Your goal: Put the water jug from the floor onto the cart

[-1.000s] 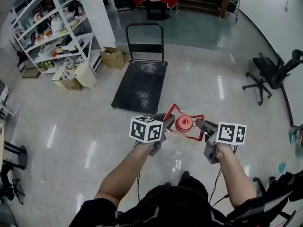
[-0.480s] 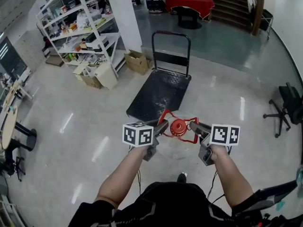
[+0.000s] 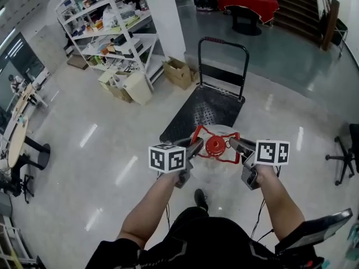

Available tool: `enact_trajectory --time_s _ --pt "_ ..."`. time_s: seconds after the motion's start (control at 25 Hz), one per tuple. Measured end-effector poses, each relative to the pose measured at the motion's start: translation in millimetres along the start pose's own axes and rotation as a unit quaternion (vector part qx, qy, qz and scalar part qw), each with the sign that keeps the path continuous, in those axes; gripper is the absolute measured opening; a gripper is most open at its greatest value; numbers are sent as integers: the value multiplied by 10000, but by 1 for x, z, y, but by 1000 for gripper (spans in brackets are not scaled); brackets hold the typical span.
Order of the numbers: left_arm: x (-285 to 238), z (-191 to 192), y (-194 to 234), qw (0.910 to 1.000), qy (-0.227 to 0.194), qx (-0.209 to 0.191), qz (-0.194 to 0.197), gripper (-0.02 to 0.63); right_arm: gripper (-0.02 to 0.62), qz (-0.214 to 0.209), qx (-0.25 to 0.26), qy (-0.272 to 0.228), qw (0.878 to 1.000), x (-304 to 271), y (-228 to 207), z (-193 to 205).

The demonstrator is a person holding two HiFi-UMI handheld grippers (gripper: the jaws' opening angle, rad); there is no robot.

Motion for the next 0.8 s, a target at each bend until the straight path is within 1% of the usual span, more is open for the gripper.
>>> enact_trajectory --time_s 0.16,0.32,0.44,0.56,0.68,0.8 --pt "-22 -31 58 9999 -64 117 57 43 87 29 -52 79 10000 -57 -15 -42" --pt "-35 -64 110 9999 -56 103 34 43 87 82 -17 180 9998 -108 -20 -83" --pt "-53 -82 145 9997 -109 205 -13 43 87 113 16 245 9996 -144 -34 -111" --pt "-74 -101 174 9995 -84 285 -126 43 87 161 150 445 9988 -177 -50 -137" --pt "-98 -127 204 9991 -70 322 -265 43 87 64 40 526 9986 -208 -74 -172" --pt "-122 -142 234 9973 -36 538 -496 43 87 -15 133 773 9969 -242 -98 -200"
Point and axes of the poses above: the fingertips, and each gripper's own axes: x backward along the fingers, y to its left, z out of its underside, the point moved 10 cm from there along x, backward along the fingers, and after that the axes turned 5 degrees about y, right-handed, at the moved point
